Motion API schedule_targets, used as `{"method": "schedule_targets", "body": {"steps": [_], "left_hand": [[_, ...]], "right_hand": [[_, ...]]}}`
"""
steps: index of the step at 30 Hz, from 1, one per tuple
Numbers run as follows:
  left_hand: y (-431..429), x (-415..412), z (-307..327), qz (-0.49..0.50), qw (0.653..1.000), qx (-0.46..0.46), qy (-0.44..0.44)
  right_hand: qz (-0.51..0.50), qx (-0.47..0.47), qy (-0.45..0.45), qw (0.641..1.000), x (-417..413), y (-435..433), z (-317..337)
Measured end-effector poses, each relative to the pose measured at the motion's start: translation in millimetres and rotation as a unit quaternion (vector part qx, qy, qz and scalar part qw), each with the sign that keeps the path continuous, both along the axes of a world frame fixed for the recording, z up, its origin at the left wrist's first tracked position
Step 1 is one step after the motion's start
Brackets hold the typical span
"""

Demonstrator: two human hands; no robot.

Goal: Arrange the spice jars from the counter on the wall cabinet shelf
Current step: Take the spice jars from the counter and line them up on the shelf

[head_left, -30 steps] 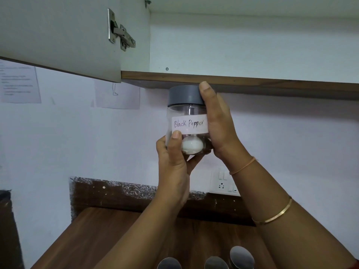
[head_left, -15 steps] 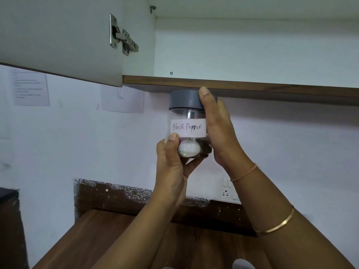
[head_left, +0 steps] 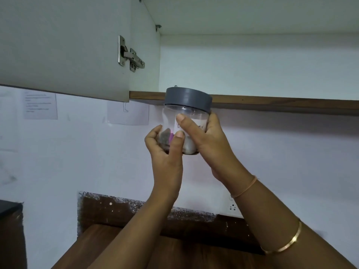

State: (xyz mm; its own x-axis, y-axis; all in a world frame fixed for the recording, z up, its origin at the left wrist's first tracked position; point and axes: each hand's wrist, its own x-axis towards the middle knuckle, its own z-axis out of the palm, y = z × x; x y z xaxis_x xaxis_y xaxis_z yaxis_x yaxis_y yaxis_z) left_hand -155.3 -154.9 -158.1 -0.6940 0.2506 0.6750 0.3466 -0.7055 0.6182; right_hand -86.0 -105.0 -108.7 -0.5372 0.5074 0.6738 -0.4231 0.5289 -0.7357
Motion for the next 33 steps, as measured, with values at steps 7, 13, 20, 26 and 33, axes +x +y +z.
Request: {"method": "schedule_targets", "body": {"steps": [7, 13, 20, 26, 33], "left_hand": [[4, -42, 45, 0.149, 0.980, 0.033, 0.129], [24, -105, 66, 0.446, 0.807, -0.182, 0.341], [33, -144, 61, 0.547, 0.679, -0.212, 0.441], [50, -149, 56, 0.569, 0.680, -0.171, 0.429], [66, -163, 52, 0.577, 0.688, -0.103, 0.428]], "right_hand": [[-0.053, 0.040, 0.070, 0.995, -11, 6, 56], [-0.115, 0.098, 0.101, 0.983, -25, 17, 96], [-0.170, 0.148, 0.071, 0.972, -55, 38, 118], [-0.235, 0.147, 0.006, 0.961, -85, 55, 121], [-0.193, 0.087, -0.106, 0.972, -107, 65, 142]]}}
